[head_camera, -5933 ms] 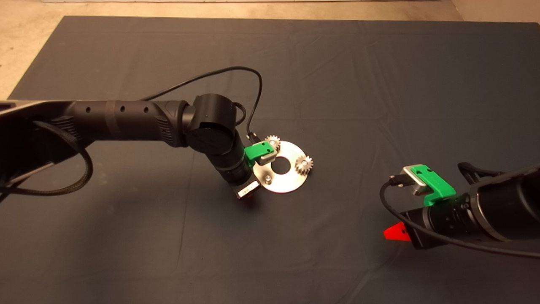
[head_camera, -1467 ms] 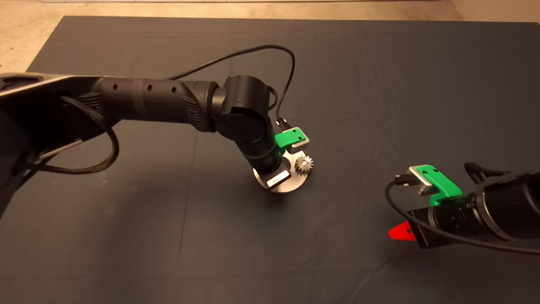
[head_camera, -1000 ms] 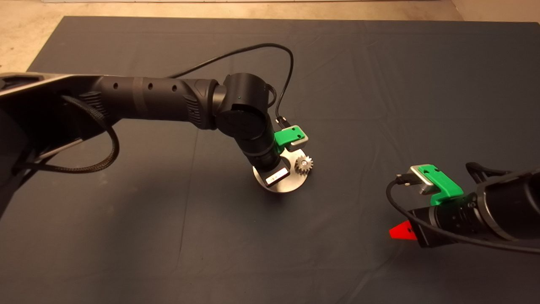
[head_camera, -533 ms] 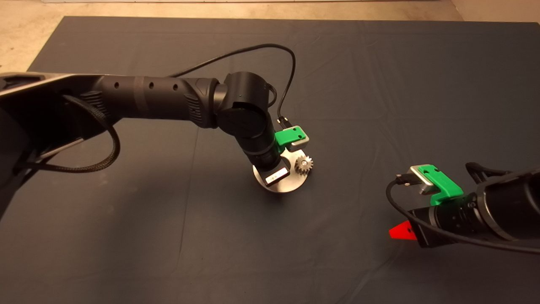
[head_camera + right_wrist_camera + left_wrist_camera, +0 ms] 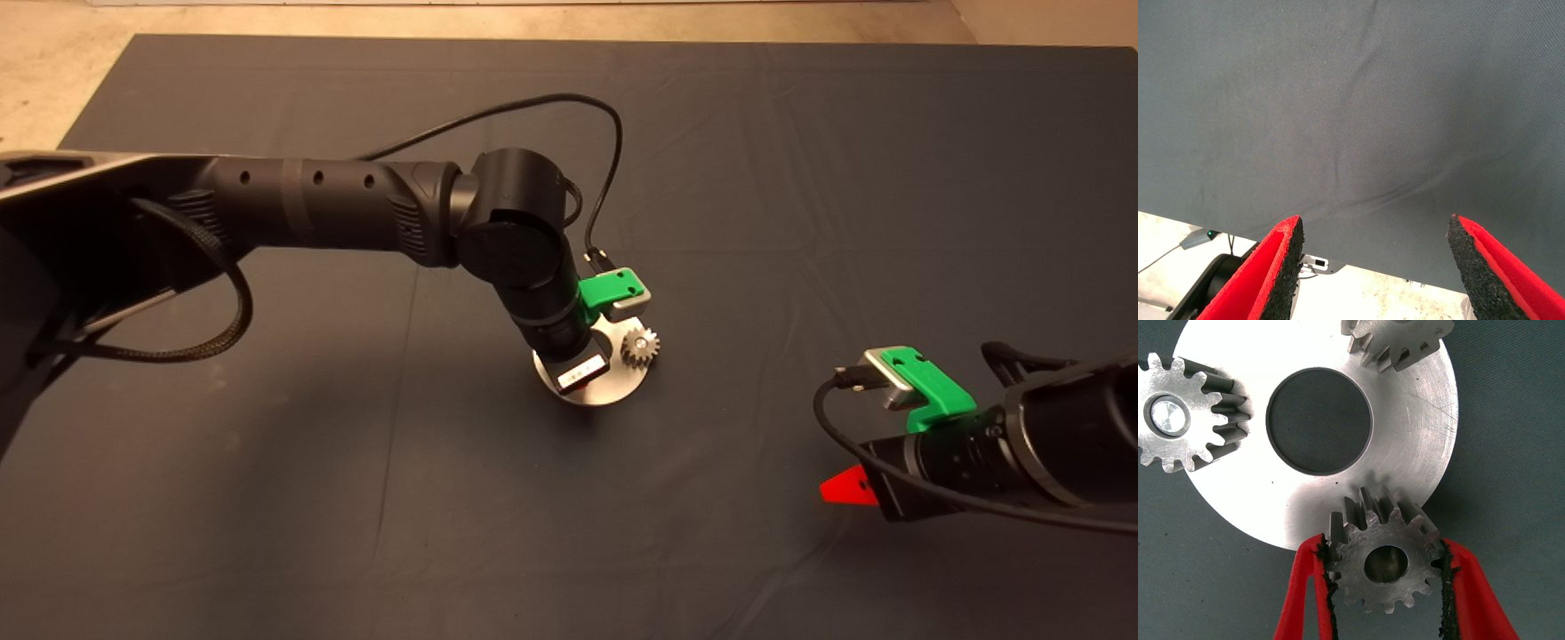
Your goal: Install three planetary gears onto the carrier pins
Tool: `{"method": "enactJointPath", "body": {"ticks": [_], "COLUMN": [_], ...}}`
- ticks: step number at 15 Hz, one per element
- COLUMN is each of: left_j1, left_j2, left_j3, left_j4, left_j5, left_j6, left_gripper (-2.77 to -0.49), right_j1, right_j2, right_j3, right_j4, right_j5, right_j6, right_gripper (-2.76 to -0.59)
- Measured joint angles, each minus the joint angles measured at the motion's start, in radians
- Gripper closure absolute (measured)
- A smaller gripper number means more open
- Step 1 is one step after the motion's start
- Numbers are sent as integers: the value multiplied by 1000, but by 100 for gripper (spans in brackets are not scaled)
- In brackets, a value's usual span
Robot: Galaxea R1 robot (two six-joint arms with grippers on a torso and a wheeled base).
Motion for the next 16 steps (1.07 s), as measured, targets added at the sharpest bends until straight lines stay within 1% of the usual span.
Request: {"method": "enactJointPath", "body": {"ticks": [11, 12, 14, 16], "left_j1": [0, 0, 3, 3], "left_j2": [-3, -3, -3, -7], "left_j3": [0, 0, 0, 0], "left_j4": [-3, -3, -5, -5], "left_j5": [2, 4, 23, 24], "left_j6": [5, 6, 8, 8], "left_gripper": [-59, -59, -58, -57], "right_j1": [0, 0, 0, 0], "right_j2": [0, 0, 0, 0], "right_j3": [0, 0, 0, 0], "right_j4": [0, 0, 0, 1], "right_j5": [0, 0, 0, 0], "right_j6": [0, 0, 0, 0], "right_gripper": [-160, -160, -160, -160]}}
